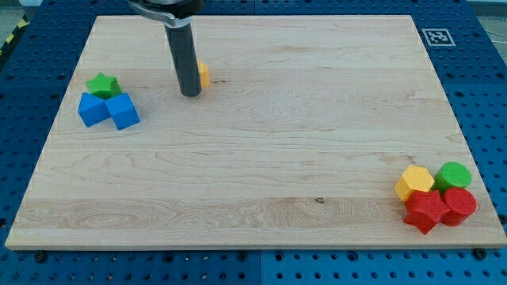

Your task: Move the yellow heart into the blue blocks and green star

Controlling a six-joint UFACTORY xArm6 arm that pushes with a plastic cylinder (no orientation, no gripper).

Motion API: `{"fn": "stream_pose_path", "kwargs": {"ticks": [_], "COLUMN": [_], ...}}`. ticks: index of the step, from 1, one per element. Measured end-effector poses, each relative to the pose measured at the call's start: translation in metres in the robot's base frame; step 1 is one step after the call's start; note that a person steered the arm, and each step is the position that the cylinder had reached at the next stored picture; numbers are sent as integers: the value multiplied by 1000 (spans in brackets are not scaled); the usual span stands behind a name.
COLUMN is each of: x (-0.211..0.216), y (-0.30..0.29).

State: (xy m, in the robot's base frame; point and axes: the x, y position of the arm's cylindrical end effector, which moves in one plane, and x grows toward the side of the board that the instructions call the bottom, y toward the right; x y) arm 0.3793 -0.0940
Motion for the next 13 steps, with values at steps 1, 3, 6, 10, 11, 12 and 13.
{"fn": "stream_pose_path", "kwargs": {"ticks": [1,3,6,10,11,12,13], "x": [-10,-57,-27,-17,-17,-17,-17], "y": [54,47,-7,-85,-88,-88,-88]}}
